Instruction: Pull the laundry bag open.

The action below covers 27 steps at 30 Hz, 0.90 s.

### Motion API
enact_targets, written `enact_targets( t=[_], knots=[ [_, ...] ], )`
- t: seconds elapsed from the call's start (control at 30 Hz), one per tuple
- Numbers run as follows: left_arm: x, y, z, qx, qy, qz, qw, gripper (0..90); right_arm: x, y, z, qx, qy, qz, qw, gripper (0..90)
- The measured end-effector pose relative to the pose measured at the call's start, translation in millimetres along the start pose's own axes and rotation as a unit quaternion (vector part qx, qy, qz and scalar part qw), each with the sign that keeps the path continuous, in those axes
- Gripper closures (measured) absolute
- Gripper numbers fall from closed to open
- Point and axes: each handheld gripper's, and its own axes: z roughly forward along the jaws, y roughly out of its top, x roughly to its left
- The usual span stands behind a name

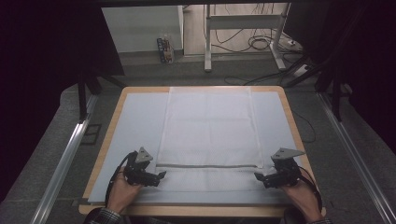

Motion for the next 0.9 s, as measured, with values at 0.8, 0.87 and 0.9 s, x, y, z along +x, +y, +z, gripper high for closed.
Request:
enact_targets(
  t=[0.8,0.87,0.9],
  knots=[
    [-7.5,3.0,4.6,0.01,0.006,0.031,0.9994,6.0,14.1,0.4,5.1,0.081,-0.054,0.042,0.9944,53.5],
    [-8.3,3.6,4.7,0.009,0.005,0.034,0.9994,6.1,18.6,-0.4,4.3,0.079,-0.055,0.041,0.9945,62.8],
    [-8.7,4.2,4.7,0.01,0.003,0.035,0.9993,6.1,20.4,-0.9,4.0,0.077,-0.053,0.038,0.9949,66.2]
  ],
)
